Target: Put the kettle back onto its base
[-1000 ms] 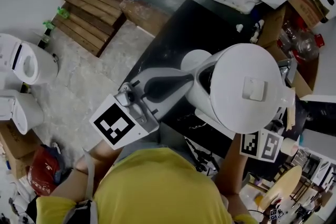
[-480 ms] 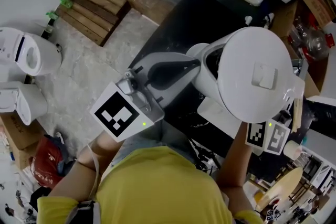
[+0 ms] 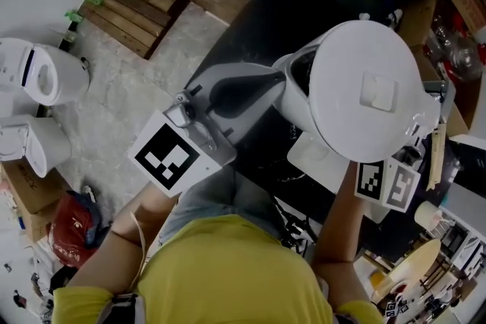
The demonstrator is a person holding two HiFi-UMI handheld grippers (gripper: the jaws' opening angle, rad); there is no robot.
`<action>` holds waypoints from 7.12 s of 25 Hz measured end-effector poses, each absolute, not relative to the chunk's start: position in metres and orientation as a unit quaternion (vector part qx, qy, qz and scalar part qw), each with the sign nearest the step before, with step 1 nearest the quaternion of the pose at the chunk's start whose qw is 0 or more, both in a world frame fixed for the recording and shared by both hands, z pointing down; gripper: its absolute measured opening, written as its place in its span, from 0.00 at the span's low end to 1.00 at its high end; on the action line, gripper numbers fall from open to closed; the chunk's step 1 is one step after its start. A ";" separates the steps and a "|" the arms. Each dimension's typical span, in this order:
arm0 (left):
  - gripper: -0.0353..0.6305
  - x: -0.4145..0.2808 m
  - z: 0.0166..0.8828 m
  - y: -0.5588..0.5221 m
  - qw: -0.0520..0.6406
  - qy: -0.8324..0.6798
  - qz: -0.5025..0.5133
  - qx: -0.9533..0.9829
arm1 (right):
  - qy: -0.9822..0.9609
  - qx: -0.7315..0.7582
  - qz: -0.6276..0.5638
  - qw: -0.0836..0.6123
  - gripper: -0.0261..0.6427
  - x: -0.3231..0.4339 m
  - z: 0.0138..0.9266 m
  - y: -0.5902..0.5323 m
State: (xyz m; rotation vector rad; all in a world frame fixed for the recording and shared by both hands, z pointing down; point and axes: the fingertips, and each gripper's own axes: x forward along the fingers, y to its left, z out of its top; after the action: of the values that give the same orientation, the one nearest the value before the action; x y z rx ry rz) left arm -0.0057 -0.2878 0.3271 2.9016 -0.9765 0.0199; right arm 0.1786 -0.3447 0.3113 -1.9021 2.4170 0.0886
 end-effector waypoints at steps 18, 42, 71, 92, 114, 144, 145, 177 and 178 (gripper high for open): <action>0.06 -0.006 0.359 -0.299 0.062 -0.330 0.008 0.942 | 0.782 -0.621 0.040 0.039 0.18 0.173 0.332 -0.356; 0.06 -0.015 0.374 -0.310 0.077 -0.368 0.025 0.926 | 0.773 -0.633 0.038 0.017 0.18 0.169 0.340 -0.356; 0.06 -0.009 0.371 -0.307 0.083 -0.381 0.012 0.921 | 0.749 -0.657 0.070 0.054 0.15 0.177 0.340 -0.350; 0.06 -0.011 0.373 -0.302 0.090 -0.374 0.006 0.923 | 0.743 -0.665 0.072 0.027 0.14 0.171 0.353 -0.346; 0.06 -0.014 0.374 -0.304 0.113 -0.413 -0.002 0.904 | 0.732 -0.679 0.010 -0.054 0.28 0.175 0.363 -0.334; 0.06 0.001 0.327 -0.250 0.067 -0.419 -0.007 0.905 | 0.782 -0.618 0.021 -0.070 0.10 0.121 0.310 -0.234; 0.06 0.004 0.323 -0.246 0.065 -0.417 -0.010 0.907 | 0.787 -0.612 0.019 -0.069 0.09 0.118 0.308 -0.231; 0.06 0.031 0.288 -0.184 0.050 -0.379 -0.009 0.924 | 0.835 -0.545 0.006 -0.077 0.06 0.080 0.290 -0.171; 0.06 0.031 0.286 -0.184 0.049 -0.377 -0.012 0.925 | 0.834 -0.547 0.006 -0.077 0.06 0.079 0.290 -0.171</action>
State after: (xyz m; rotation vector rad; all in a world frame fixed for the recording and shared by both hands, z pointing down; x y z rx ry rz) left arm 0.0307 -0.1843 0.2864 2.8184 -1.1497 -0.0364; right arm 0.0790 -0.1707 0.2896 -1.8062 2.7557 0.0207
